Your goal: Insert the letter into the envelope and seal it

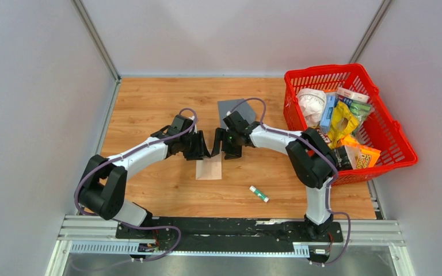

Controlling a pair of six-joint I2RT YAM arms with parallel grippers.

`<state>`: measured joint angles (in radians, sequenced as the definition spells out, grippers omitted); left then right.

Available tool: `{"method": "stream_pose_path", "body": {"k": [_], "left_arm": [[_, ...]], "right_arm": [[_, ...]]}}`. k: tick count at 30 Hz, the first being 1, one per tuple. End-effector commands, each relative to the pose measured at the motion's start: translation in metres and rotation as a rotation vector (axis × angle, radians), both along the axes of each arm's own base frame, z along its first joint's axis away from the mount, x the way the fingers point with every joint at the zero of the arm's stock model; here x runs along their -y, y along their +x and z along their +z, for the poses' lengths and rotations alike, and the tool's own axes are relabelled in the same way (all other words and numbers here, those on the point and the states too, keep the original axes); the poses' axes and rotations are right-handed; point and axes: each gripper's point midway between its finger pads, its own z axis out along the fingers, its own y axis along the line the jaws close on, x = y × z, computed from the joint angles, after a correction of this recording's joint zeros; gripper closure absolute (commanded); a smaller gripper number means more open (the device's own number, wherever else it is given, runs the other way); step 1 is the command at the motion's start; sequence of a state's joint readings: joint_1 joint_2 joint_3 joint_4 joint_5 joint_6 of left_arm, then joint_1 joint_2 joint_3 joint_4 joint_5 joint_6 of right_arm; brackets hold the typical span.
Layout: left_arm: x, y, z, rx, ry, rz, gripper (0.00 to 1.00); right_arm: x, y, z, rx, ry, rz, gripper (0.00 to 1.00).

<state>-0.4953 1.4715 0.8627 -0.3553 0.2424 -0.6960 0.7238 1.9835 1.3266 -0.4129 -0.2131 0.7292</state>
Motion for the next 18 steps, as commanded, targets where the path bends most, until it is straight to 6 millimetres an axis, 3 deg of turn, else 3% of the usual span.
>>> {"method": "stream_pose_path", "body": {"k": [1,6,11,16,18], "left_arm": [[0.011,0.008,0.007,0.044,-0.054,-0.001,0.52],[0.012,0.007,0.001,0.032,-0.048,-0.022,0.47],[0.019,0.004,-0.003,0.021,-0.061,-0.059,0.25],[0.021,0.005,0.001,0.039,-0.059,-0.064,0.24],[0.021,0.005,-0.003,0.027,-0.056,-0.065,0.31]], "right_arm": [[0.031,-0.004,-0.018,-0.066,-0.003,-0.086,0.29],[0.039,-0.001,-0.003,-0.056,0.053,-0.134,0.25],[0.049,0.005,0.022,0.011,0.068,-0.175,0.21],[0.058,0.009,0.042,0.070,0.059,-0.207,0.20],[0.062,0.010,0.048,0.089,0.063,-0.224,0.20]]}}
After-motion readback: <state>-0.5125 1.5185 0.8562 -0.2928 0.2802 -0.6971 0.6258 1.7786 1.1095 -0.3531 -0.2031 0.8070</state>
